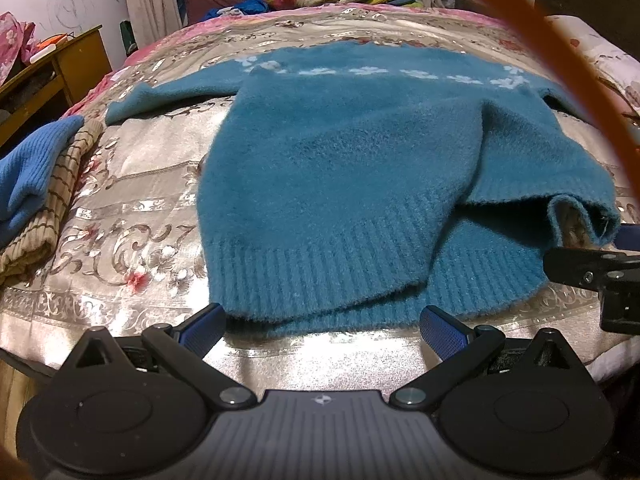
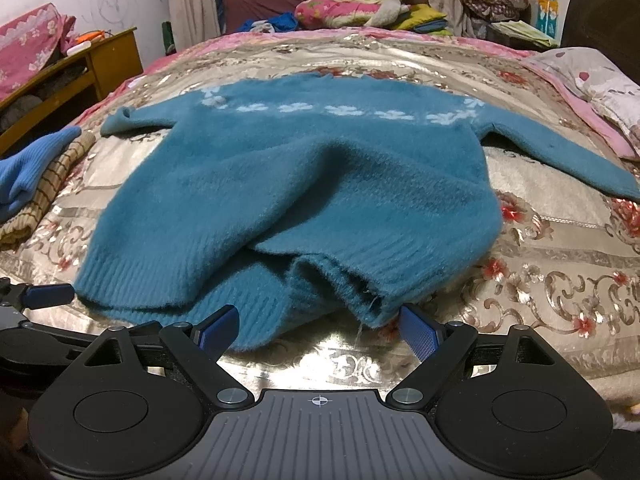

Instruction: Fold small clothes

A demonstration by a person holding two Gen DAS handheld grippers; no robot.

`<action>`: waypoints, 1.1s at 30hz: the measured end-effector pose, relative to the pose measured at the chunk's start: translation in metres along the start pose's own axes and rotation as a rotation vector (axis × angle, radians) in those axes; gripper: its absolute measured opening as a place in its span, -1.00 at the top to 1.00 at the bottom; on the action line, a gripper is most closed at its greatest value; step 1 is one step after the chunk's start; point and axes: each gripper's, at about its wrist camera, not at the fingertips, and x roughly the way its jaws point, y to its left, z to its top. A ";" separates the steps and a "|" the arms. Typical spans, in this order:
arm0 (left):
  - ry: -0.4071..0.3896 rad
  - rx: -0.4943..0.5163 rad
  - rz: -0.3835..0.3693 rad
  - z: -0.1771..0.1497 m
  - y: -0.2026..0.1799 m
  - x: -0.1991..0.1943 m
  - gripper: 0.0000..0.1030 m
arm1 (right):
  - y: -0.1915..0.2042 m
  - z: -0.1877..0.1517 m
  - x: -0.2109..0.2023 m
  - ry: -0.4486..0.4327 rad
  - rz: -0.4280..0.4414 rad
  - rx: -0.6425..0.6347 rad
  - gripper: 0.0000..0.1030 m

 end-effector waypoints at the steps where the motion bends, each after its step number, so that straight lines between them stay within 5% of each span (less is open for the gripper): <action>1: -0.001 0.001 0.000 0.000 0.000 0.000 -1.00 | 0.000 0.000 0.000 -0.001 -0.001 0.000 -0.70; 17: -0.018 0.004 -0.011 0.004 0.002 0.003 -1.00 | -0.023 0.010 -0.006 -0.040 -0.062 0.038 -0.47; 28: -0.022 0.015 0.002 0.005 0.007 0.006 -1.00 | -0.040 0.016 0.004 -0.025 -0.035 0.118 0.45; 33: -0.025 0.015 0.000 0.009 0.007 0.008 -1.00 | -0.056 0.014 -0.006 -0.043 -0.055 0.143 0.68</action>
